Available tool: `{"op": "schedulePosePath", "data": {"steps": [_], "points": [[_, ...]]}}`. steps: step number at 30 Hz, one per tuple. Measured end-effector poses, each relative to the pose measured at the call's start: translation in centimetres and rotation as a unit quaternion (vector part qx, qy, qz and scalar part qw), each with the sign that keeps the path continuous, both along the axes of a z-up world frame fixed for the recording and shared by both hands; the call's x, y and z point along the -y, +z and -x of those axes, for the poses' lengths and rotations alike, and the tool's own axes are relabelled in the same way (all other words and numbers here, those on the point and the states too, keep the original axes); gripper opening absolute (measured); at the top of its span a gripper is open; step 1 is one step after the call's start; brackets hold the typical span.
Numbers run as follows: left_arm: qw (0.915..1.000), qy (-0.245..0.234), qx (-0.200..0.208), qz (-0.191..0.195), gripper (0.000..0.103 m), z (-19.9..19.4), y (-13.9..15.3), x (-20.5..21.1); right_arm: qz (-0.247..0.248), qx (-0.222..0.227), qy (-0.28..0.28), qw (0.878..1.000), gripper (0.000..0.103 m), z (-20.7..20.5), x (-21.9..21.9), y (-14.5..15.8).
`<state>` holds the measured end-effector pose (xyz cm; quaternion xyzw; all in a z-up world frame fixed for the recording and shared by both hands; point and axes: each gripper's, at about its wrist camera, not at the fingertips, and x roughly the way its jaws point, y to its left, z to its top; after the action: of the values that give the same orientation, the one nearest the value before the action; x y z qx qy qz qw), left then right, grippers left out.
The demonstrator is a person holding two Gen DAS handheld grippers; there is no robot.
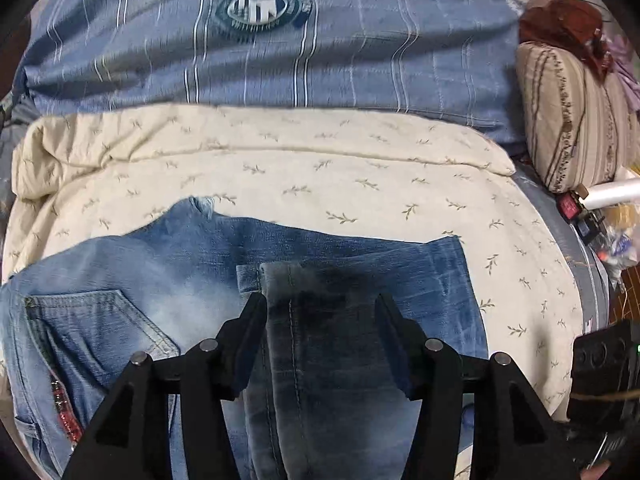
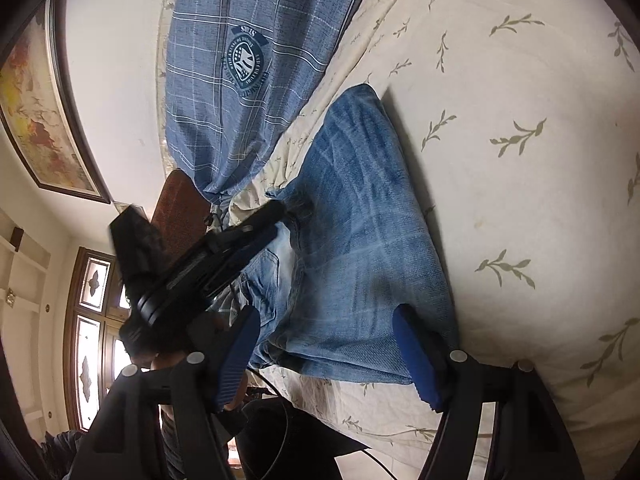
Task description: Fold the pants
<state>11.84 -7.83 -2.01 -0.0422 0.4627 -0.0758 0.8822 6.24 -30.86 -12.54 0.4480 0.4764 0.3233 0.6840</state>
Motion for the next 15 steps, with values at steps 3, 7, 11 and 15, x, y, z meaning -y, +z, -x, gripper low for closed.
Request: {"op": "schedulePosePath", "data": {"steps": [3, 7, 11, 15], "points": [[0.9975, 0.002, -0.068, -0.019, 0.060, -1.5, -3.6, 0.2, 0.000, 0.002, 0.001, 1.000, 0.072, 0.0, 0.0, 0.0], [0.9973, -0.012, -0.032, -0.065, 0.062, -0.7, -3.6, 1.5, 0.003, -0.004, 0.008, 1.000, 0.072, 0.0, 0.0, 0.3], [0.9986, -0.019, -0.027, -0.041, 0.062, -0.7, -3.5, 1.0, -0.028, 0.007, -0.015, 0.999, 0.074, -0.5, 2.2, 2.9], [0.9990, -0.023, -0.020, -0.033, 0.062, -0.7, -3.6, 0.9, 0.102, 0.038, -0.028, 0.994, 0.074, -4.1, 3.1, 6.1]]}}
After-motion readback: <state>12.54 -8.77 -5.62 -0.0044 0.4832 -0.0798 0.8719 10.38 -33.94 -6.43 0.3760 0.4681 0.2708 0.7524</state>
